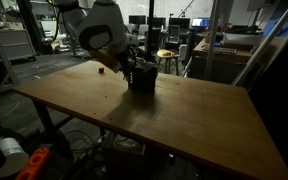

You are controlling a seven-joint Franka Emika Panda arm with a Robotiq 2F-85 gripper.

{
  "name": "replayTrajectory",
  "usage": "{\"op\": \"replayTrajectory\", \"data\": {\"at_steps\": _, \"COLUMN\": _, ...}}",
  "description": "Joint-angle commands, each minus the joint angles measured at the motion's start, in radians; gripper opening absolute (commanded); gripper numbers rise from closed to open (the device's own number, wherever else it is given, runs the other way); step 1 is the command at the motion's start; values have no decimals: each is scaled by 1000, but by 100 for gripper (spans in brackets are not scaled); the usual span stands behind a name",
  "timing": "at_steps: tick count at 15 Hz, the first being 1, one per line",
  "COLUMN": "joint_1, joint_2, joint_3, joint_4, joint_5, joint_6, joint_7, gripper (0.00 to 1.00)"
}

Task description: Pick up the cloth and put it in the box

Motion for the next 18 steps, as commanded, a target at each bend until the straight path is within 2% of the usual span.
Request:
{"op": "replayTrajectory", "data": {"at_steps": 1, "joint_1": -2, "joint_2": -41, "joint_3": 7, "joint_4": 26, "joint_5": 5, "joint_6": -17, "joint_7": 8, "gripper": 5}}
{"op": "replayTrajectory", "data": {"at_steps": 10, "joint_1": 4, "joint_2": -141, "joint_3": -37, "joint_4": 42, "joint_5": -25, "joint_6": -57, "joint_7": 28, "gripper": 5}}
{"op": "replayTrajectory", "data": {"at_steps": 18, "joint_1": 7, "joint_2": -153, "joint_3": -59, "joint_4": 40, "joint_5": -53, "joint_6": -50, "joint_7": 32, "gripper": 5}}
